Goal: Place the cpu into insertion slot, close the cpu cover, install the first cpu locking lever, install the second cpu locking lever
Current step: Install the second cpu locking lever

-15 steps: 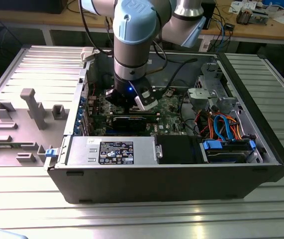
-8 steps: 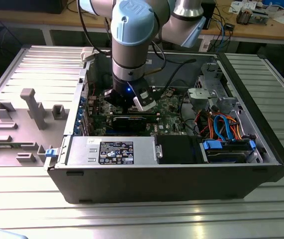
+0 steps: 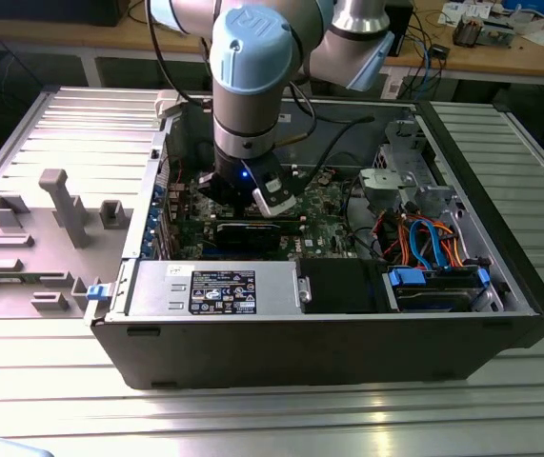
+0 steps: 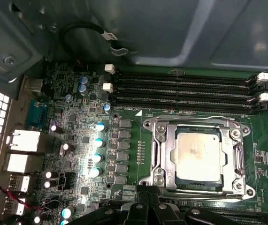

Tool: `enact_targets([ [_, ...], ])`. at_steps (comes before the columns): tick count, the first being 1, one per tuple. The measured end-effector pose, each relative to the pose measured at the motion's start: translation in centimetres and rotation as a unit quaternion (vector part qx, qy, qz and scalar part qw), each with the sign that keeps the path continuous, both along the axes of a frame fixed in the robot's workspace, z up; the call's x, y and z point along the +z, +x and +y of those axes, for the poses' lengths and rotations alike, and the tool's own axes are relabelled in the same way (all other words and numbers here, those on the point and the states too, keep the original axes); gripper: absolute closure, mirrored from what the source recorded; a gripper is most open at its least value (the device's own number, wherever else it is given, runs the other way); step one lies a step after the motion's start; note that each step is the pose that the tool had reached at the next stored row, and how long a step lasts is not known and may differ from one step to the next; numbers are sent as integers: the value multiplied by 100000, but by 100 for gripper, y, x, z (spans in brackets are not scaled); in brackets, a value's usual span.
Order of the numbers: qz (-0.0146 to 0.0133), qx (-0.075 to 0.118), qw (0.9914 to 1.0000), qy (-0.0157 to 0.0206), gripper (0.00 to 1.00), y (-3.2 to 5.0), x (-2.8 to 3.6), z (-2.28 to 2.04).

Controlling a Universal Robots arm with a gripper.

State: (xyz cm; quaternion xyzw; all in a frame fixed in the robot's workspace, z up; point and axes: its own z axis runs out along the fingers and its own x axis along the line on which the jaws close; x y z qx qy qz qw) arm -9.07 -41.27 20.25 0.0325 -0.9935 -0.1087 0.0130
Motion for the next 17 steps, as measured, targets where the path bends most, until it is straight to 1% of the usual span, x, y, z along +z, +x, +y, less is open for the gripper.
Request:
enact_targets([
  [5, 2, -1547, 99988, 126, 89, -4, -25, 1],
  [6, -27, -2030, 99977, 640, 89, -94, -32, 20],
  [7, -105, -2028, 99977, 643, 89, -94, -46, 72],
  [8, -218, -2026, 99979, -80, 89, -94, 21, 73],
  [9, -214, -2030, 99979, -92, 89, -94, 94, 72],
  [10, -214, -2029, 99979, -90, 89, -94, 131, 72],
  [11, -212, -2030, 99979, -89, 89, -94, 154, 73],
  [12, -212, -2028, 99979, -89, 89, -94, 168, 72],
  [17, -214, -2029, 99979, -87, 89, -94, 168, 72],
])
